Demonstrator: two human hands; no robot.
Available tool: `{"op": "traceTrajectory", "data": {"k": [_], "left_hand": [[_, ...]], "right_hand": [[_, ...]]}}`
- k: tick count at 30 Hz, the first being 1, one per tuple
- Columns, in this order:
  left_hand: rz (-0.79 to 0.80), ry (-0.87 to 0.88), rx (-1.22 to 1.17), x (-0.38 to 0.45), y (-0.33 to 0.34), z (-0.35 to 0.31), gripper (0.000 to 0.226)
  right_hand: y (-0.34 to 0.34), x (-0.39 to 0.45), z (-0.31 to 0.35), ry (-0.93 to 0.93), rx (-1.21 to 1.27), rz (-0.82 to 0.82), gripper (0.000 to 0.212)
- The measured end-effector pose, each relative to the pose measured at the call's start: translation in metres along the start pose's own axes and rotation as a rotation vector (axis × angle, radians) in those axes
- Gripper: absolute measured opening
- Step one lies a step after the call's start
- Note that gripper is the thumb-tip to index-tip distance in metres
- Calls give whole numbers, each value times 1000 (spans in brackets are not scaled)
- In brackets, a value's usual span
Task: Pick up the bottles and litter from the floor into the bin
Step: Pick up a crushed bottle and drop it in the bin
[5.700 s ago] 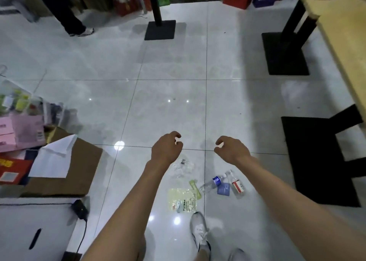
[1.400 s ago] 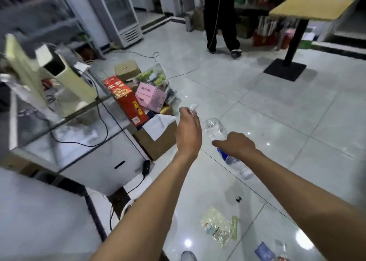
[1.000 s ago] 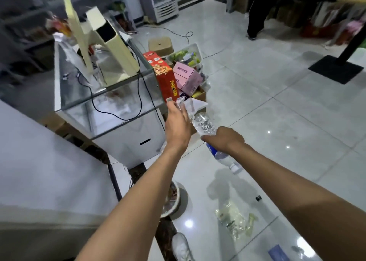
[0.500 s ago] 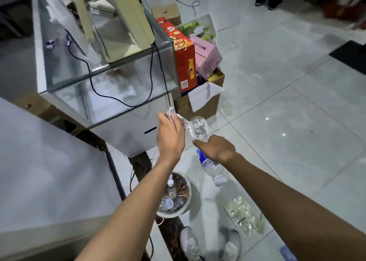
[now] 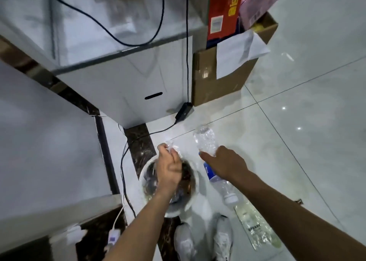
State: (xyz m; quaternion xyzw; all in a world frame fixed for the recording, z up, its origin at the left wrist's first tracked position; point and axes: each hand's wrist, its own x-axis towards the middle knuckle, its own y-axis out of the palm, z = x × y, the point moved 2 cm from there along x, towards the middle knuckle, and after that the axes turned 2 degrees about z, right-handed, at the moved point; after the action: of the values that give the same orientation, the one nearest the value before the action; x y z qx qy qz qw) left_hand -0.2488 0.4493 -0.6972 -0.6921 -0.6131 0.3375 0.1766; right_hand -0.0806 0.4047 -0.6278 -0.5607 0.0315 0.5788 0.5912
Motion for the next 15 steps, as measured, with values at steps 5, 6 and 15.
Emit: {"op": "traceTrajectory", "data": {"k": [5, 6, 15], "left_hand": [[14, -147, -145, 6, 52, 70, 22], [41, -192, -149, 8, 63, 83, 26], [59, -81, -227, 2, 106, 132, 31]], "right_hand": [[53, 55, -20, -8, -26, 37, 59], [64, 63, -23, -5, -26, 47, 59], [118, 95, -39, 2, -73, 96, 59]]}}
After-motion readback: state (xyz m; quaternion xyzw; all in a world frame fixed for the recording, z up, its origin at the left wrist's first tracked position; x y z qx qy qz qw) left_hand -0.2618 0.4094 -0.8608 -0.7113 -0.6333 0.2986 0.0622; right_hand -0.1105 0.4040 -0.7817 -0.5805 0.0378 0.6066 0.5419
